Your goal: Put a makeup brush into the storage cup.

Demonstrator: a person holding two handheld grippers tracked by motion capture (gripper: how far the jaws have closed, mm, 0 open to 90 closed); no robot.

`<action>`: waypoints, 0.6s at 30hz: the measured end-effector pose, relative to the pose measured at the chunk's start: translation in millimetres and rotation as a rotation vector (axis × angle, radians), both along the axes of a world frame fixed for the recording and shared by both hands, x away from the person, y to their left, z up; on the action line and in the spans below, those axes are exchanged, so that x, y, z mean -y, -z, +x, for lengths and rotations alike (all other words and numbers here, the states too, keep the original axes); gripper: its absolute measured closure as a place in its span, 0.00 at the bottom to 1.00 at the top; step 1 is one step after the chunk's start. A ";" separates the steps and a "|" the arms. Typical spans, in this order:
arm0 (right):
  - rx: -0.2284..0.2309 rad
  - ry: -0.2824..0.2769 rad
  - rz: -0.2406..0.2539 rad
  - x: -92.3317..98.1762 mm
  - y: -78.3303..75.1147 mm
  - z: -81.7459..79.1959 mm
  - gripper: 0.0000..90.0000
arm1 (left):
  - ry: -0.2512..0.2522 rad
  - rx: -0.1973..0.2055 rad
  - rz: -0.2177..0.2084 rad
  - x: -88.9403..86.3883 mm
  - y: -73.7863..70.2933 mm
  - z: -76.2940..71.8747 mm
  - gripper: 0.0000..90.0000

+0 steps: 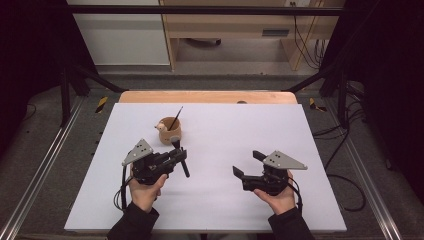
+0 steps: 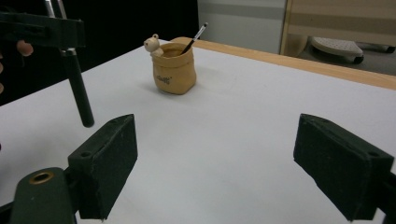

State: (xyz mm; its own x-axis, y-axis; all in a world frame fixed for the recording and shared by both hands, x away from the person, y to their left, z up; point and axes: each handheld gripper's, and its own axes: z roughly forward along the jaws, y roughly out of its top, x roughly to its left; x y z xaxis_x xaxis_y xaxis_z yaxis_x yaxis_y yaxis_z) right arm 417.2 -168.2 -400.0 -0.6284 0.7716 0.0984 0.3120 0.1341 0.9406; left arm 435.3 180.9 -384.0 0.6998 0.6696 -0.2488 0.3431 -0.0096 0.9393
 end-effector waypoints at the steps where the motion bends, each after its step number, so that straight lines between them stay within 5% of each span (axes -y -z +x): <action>1: -0.003 0.004 -0.001 2.6 0.2 0.1 0.15 | -0.004 0.000 -0.001 -1.6 -0.3 0.4 0.85; 18: -0.027 0.075 -0.018 44.0 4.5 -3.6 0.09 | -0.064 0.000 0.025 -24.3 -11.8 6.8 0.85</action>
State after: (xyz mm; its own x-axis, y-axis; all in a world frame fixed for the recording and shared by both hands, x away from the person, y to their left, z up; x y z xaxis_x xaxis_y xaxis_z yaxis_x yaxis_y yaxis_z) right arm 413.6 -212.3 -404.5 -0.5659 0.8183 0.1007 0.3472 0.1257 0.9293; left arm 442.1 205.1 -372.2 0.6554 0.7188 -0.2318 0.3438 -0.0108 0.9390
